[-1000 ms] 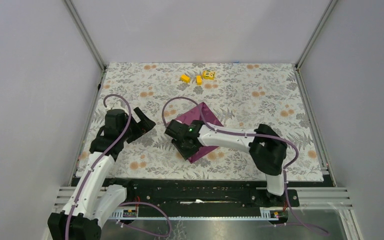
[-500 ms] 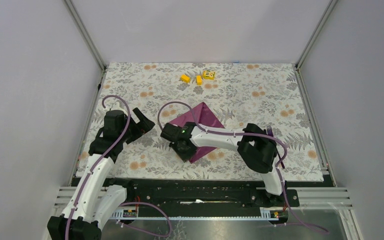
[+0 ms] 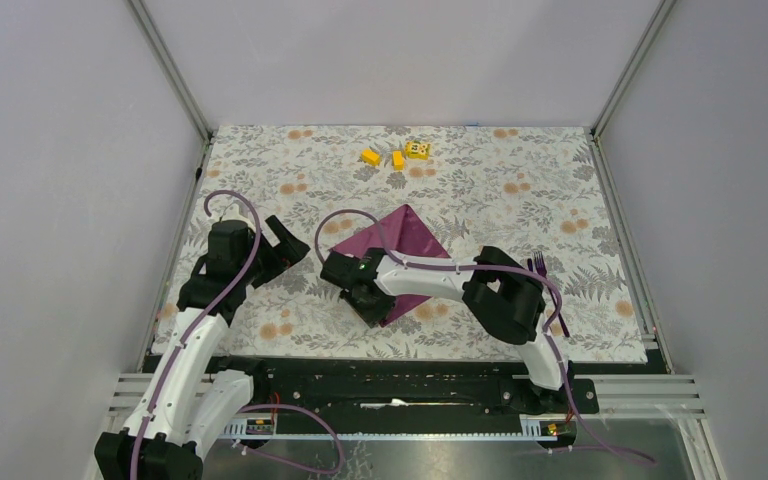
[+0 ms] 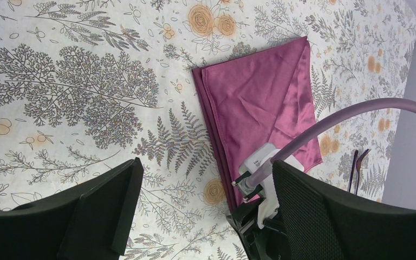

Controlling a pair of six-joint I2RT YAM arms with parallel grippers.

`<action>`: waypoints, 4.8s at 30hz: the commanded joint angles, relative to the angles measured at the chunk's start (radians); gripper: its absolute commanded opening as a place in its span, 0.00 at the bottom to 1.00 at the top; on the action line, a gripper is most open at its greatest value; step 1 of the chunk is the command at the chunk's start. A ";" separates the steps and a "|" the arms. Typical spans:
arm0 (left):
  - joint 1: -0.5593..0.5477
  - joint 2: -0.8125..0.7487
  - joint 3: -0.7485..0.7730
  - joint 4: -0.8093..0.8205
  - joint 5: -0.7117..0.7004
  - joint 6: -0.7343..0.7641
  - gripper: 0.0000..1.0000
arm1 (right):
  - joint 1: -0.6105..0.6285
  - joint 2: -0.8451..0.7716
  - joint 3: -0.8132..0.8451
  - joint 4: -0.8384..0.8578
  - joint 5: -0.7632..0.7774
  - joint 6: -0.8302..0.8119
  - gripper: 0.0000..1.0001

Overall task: Fold the napkin into a case and place the utensils inside
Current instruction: Pick up the upper triangle-folded napkin from the center of the board, then turn over the upper triangle folded napkin at the center of the board.

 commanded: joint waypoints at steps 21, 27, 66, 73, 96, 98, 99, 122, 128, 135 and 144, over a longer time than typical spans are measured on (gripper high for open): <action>0.007 -0.008 0.005 0.010 -0.026 -0.013 0.98 | 0.063 -0.033 -0.148 0.138 0.314 -0.017 0.00; 0.025 0.069 -0.082 0.137 0.140 -0.118 0.99 | 0.060 -0.223 -0.212 0.221 0.131 -0.013 0.00; -0.029 0.809 -0.438 1.317 0.321 -0.622 0.33 | 0.018 -0.424 -0.340 0.284 0.061 0.010 0.00; -0.023 0.682 -0.397 1.165 0.298 -0.553 0.09 | 0.018 -0.414 -0.338 0.317 -0.014 -0.008 0.00; 0.062 0.394 0.411 -0.039 -0.065 0.020 0.00 | -0.084 -0.135 -0.408 1.634 -0.895 0.801 0.00; -0.006 0.497 0.386 0.037 -0.085 0.000 0.00 | -0.125 -0.109 -0.496 1.730 -0.909 0.840 0.00; -0.042 0.545 0.379 0.067 -0.110 -0.007 0.00 | -0.143 -0.101 -0.534 1.743 -0.911 0.835 0.00; -0.296 0.996 0.431 0.392 -0.059 -0.067 0.44 | -0.363 -0.194 -0.934 1.465 -0.813 0.555 0.13; -0.296 0.797 0.393 0.310 0.053 -0.017 0.75 | -0.365 -0.318 -0.843 1.042 -0.644 0.376 0.46; -0.295 0.511 0.209 0.195 0.080 0.031 0.84 | -0.359 -0.288 -0.773 0.974 -0.627 0.362 0.54; -0.295 0.300 0.030 0.145 0.112 -0.009 0.80 | -0.268 -0.254 -0.657 0.820 -0.523 0.352 0.52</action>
